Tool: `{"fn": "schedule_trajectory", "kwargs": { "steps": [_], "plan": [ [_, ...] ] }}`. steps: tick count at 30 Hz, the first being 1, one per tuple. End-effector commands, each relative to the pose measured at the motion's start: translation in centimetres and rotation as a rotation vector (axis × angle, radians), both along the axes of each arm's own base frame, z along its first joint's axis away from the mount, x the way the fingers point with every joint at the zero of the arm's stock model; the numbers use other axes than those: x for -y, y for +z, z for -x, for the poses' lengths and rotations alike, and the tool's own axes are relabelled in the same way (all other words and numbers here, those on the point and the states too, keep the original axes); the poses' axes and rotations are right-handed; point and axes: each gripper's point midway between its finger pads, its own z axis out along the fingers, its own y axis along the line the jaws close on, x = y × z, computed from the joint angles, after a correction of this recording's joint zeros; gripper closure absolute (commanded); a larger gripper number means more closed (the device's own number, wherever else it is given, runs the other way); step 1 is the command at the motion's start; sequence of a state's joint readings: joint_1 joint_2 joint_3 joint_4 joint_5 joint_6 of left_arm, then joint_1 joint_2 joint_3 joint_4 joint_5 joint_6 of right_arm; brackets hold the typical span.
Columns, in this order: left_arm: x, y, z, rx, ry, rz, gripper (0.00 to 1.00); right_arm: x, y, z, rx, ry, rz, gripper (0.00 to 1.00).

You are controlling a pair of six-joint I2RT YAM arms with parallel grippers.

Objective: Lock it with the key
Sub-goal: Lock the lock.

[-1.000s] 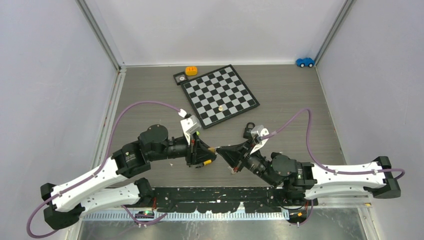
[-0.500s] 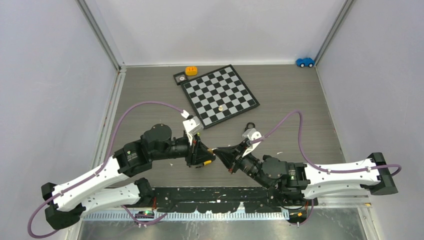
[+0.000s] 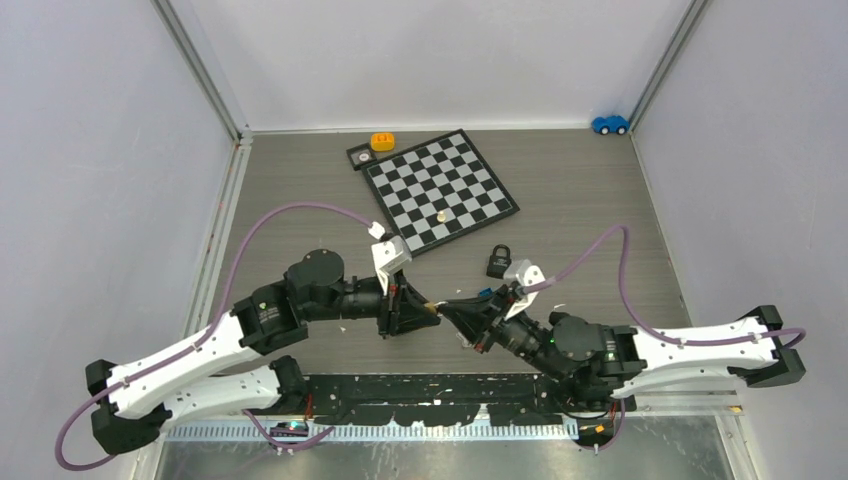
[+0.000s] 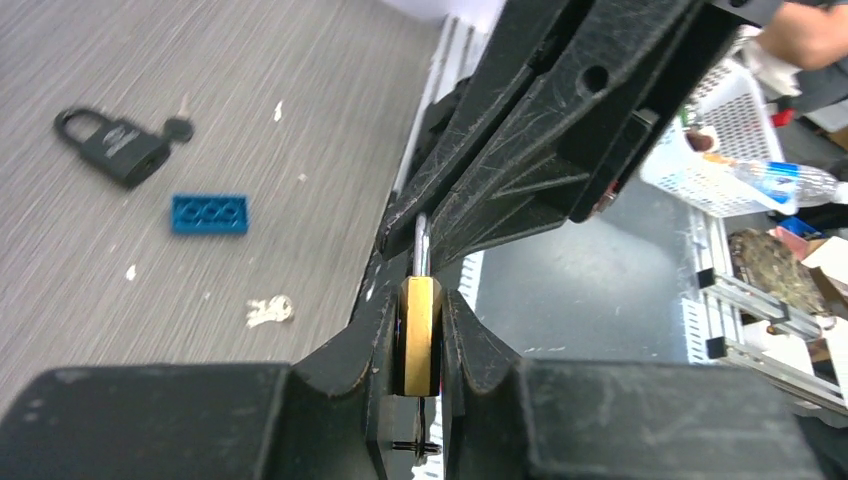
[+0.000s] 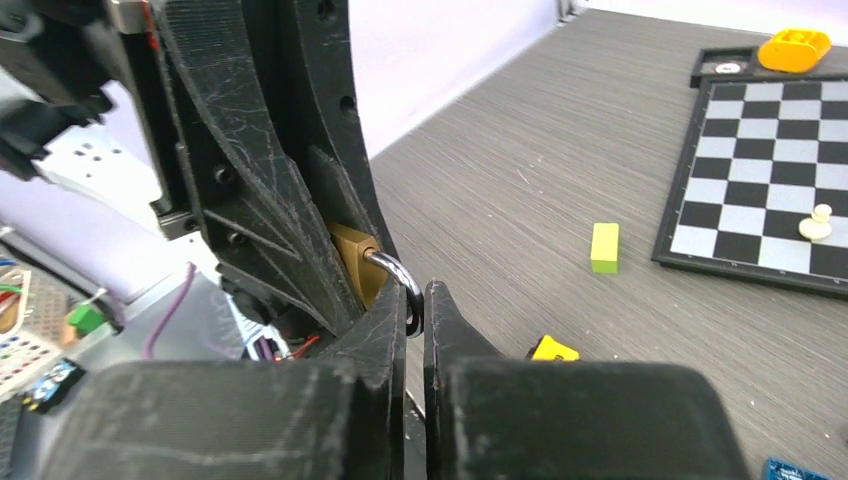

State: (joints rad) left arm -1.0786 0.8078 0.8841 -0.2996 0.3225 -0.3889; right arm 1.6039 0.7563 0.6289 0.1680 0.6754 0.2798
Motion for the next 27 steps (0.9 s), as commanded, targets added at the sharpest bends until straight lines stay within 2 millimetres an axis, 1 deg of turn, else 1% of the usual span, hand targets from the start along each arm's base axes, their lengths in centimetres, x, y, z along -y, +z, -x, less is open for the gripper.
{"fn": "schedule_trajectory", "kwargs": {
  "steps": [1,2,3,5,7,8,9,12,14,16,19,20,23,26,27],
  "plan": [
    [2.1,9.0,1.1,0.11,-0.111,0.299,0.85,0.1,1.6,2.7,0.018,0.148,-0.022,1.0],
    [2.2,8.7,1.7,0.089,-0.148,0.28,0.72,0.6,2.0,2.6,0.023,0.145,-0.029,1.0],
    [2.4,8.7,2.2,0.079,-0.179,0.272,0.62,0.9,2.3,2.5,0.027,0.144,-0.034,1.0],
    [2.5,8.8,3.0,0.066,-0.229,0.266,0.46,1.4,2.6,2.5,0.037,0.144,-0.034,1.0],
    [2.6,8.8,3.2,0.06,-0.247,0.262,0.34,1.7,2.8,2.4,0.044,0.141,-0.027,1.0],
    [2.6,8.7,3.2,0.058,-0.248,0.26,0.21,1.9,3.0,2.4,0.047,0.143,-0.026,1.0],
    [2.6,8.6,3.2,0.058,-0.248,0.258,0.16,2.0,3.0,2.4,0.05,0.144,-0.021,1.0],
    [2.5,8.2,3.2,0.056,-0.245,0.247,0.15,2.5,3.5,2.3,0.053,0.142,-0.026,1.0],
    [2.3,7.9,3.2,0.058,-0.242,0.235,0.16,3.0,3.0,2.3,0.053,0.142,-0.006,1.0],
    [2.1,7.6,3.2,0.067,-0.236,0.222,0.16,3.5,3.2,2.3,0.054,0.146,-0.011,1.0],
    [1.6,6.8,2.8,0.088,-0.211,0.183,0.16,4.4,4.0,2.7,0.067,0.175,-0.029,1.0],
    [1.3,6.5,2.7,0.091,-0.202,0.171,0.17,4.7,4.4,3.0,0.071,0.194,-0.037,1.0],
    [0.6,5.9,2.7,0.095,-0.182,0.142,0.25,5.9,5.7,3.6,0.085,0.239,-0.08,1.0],
    [0.0,6.1,3.0,0.103,-0.178,0.158,0.29,7.0,7.0,4.3,0.097,0.285,-0.136,0.99],
    [-0.1,6.2,3.1,0.103,-0.179,0.166,0.3,7.1,7.1,4.6,0.102,0.3,-0.142,1.0]
  ]
}}
